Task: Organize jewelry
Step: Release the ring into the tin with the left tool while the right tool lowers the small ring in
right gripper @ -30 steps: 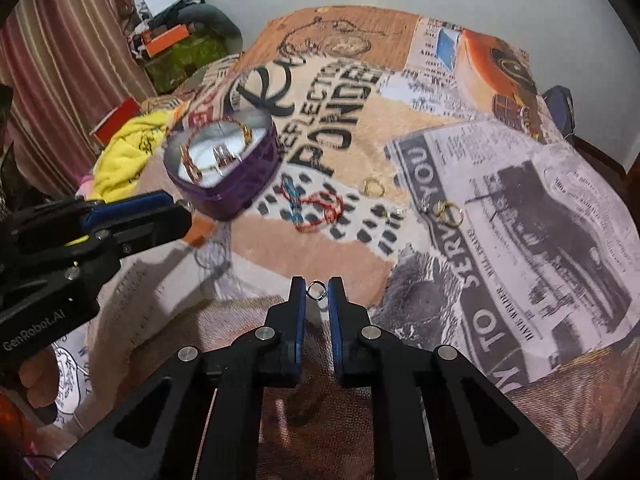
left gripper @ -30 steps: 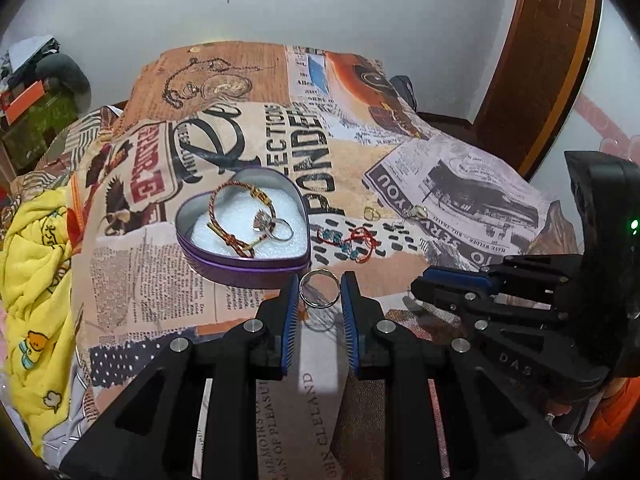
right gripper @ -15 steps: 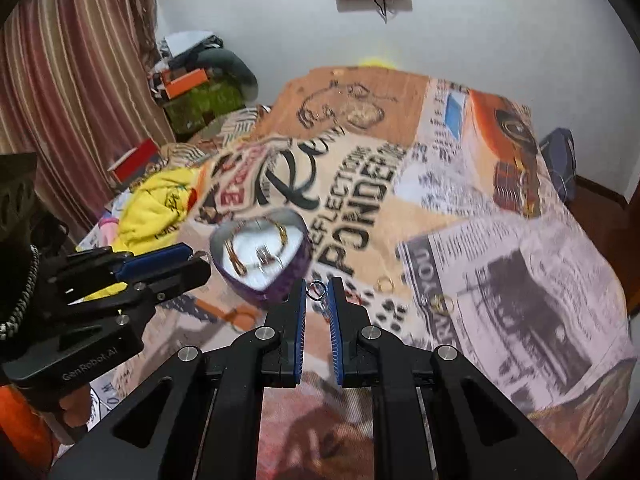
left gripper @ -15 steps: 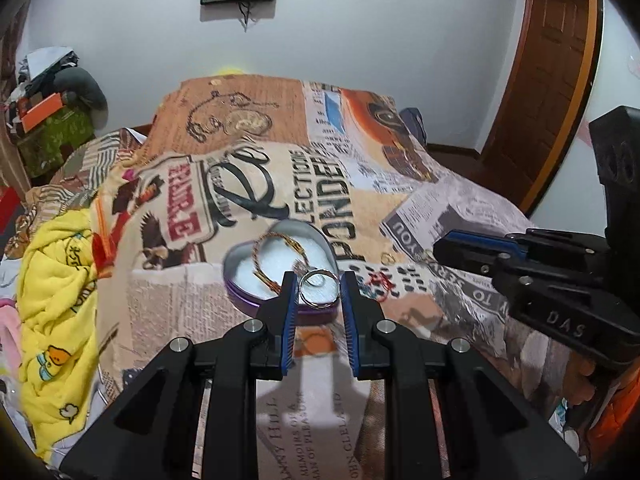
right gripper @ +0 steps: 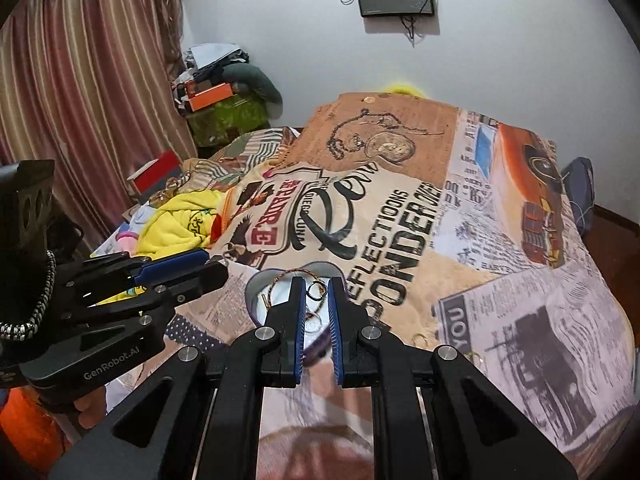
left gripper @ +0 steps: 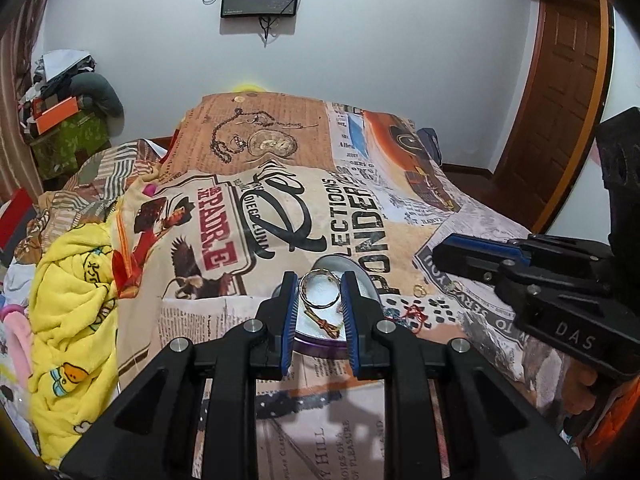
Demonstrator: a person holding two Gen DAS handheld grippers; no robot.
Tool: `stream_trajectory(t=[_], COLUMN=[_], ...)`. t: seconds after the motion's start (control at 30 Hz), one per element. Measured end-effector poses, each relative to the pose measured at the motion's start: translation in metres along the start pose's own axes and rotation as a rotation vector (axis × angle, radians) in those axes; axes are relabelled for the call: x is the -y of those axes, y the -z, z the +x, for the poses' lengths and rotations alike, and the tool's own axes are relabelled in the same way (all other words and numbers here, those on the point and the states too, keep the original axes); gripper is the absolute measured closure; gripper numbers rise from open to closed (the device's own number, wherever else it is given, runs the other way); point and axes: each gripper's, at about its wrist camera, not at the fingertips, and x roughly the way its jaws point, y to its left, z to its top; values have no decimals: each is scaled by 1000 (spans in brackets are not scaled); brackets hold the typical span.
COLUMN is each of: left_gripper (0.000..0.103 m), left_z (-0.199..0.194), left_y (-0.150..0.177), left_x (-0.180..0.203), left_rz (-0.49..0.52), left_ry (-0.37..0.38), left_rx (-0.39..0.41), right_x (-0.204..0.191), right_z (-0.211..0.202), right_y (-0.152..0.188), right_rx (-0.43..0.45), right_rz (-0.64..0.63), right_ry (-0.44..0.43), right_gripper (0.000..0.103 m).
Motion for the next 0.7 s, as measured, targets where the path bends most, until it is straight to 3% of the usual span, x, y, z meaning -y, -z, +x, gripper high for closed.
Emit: stream_trajectory(t=[0.33,0.7], left_gripper=[83,83], left_z=[42,58], left_y=[11,15], left_x=[-13,-21], left_rz=[-28,-29], left_ry=[36,30], left_rx=[-95,-127], right_x=[3,7], right_z=[39,68], right_y=[9,1], right_rx=[-79,-118], right_rz=[25,23], right_ry=[-31,-52], right_gripper=[93,93])
